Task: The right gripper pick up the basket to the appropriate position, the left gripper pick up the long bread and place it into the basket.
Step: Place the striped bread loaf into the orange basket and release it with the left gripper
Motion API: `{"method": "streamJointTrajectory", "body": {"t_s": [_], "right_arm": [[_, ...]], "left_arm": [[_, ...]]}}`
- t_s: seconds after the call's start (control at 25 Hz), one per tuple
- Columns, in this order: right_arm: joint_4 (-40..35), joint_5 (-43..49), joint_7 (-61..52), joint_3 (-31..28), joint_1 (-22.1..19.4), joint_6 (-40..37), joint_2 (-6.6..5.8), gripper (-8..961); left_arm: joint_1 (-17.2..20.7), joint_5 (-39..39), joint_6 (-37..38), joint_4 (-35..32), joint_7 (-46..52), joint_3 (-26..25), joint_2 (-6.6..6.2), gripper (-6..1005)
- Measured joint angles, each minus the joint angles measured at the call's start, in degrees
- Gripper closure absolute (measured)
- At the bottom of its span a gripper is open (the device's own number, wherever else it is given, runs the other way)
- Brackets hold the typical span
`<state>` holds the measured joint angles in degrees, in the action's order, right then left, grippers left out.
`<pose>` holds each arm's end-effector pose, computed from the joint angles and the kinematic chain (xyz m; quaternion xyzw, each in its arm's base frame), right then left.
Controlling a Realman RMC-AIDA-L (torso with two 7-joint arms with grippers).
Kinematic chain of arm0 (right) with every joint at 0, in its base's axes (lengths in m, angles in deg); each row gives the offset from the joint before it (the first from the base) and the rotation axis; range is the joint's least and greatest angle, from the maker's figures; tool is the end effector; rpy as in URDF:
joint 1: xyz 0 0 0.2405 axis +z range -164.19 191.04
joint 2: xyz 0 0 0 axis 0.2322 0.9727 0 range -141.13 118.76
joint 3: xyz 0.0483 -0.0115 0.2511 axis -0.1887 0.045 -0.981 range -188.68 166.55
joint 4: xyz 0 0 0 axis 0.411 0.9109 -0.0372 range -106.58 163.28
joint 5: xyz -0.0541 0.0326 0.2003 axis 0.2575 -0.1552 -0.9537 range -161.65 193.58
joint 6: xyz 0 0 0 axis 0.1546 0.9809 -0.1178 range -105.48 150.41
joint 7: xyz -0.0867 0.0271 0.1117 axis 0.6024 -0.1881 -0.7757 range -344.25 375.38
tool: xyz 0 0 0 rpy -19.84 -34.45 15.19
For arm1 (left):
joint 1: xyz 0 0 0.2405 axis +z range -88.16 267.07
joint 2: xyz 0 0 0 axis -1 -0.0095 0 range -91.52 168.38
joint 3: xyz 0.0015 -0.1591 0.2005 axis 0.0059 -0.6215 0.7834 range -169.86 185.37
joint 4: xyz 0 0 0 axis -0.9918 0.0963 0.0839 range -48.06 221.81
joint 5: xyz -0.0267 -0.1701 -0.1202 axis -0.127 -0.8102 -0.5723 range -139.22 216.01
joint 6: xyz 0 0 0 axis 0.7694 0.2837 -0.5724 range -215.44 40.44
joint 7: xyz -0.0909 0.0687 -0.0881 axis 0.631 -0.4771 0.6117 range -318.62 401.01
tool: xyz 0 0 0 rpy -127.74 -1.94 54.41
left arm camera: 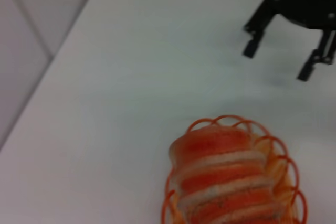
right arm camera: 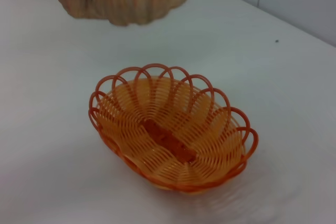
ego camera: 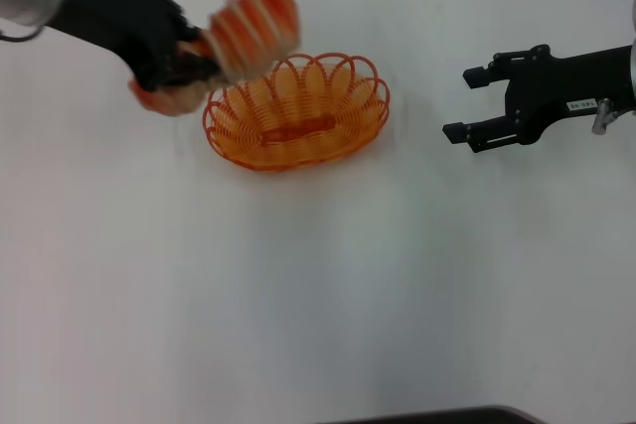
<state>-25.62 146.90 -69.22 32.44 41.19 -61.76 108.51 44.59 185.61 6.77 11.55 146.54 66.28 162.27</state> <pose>0.2870 0.3382 0.0256 -0.9651 0.1836 0.0494 0.1801 -0.1302 0.3820 0.0201 -0.9861 -0.0336 0.0960 0.1315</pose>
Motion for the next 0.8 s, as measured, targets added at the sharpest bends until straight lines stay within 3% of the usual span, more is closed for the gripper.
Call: {"method": "streamJointTrajectory", "body": {"t_s": [0.24, 0.44, 0.8], "right_arm": [[0.2, 0.0, 0.0, 0.0, 0.0, -0.2, 0.01, 100], [0.2, -0.1, 0.0, 0.0, 0.0, -0.4, 0.01, 100], [0.1, -0.1, 0.0, 0.0, 0.1, -0.6, 0.01, 100]], "left_arm": [[-0.5, -2.4, -9.8, 5.9, 0.8, 11.2, 0.49, 741], [-0.6, -3.7, -16.2, 10.9, 1.4, 17.2, 0.6, 747], [0.2, -5.2, -19.0, 12.1, 3.4, 19.3, 0.64, 762]]}}
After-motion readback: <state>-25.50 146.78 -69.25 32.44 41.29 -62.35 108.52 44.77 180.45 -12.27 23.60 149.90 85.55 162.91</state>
